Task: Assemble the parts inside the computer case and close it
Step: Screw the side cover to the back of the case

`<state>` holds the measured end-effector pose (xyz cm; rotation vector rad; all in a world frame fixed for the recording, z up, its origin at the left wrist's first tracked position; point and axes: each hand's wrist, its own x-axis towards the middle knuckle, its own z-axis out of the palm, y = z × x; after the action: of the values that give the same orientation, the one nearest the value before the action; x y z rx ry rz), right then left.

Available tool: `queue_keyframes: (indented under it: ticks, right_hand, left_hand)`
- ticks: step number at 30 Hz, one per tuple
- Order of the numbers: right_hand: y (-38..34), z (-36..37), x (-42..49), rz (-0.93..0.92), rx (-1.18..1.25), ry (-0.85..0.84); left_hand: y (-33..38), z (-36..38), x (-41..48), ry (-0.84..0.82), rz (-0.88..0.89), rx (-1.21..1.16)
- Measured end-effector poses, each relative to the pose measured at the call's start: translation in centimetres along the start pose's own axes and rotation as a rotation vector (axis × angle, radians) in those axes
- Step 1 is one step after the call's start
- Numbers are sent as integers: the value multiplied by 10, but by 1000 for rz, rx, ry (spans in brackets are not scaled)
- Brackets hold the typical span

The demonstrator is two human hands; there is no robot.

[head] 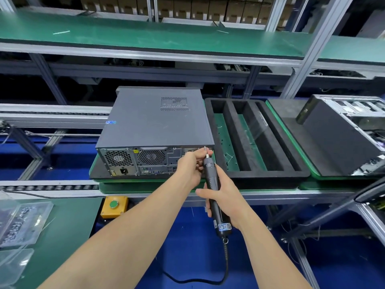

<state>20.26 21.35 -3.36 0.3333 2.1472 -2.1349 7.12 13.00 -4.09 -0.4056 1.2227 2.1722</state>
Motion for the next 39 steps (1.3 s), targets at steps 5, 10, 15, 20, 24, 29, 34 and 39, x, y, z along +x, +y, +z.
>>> queue_keyframes:
  ticks: [5,10,15,20,24,29,34,39]
  right_hand:
    - [2,2,0,-16,2,13]
    - [3,4,1,-23,15,33]
    - [1,2,3,-6,-10,34]
    - [0,0,6,7,-3,50]
    - [-1,1,7,11,-3,52]
    - [-2,2,6,8,-69,83]
    - [-4,7,5,14,-31,107]
    - [2,32,0,55,72,103]
  left_hand:
    - [3,1,0,4,-15,30]
    - [5,3,-5,5,-6,60]
    - [8,6,-11,56,8,62]
    - [6,2,-11,128,-48,-41]
    - [3,-5,-9,141,-5,66]
    - [5,-26,-15,27,31,160]
    - [12,-41,-23,-9,19,74]
    - [21,-54,-32,10,27,-97]
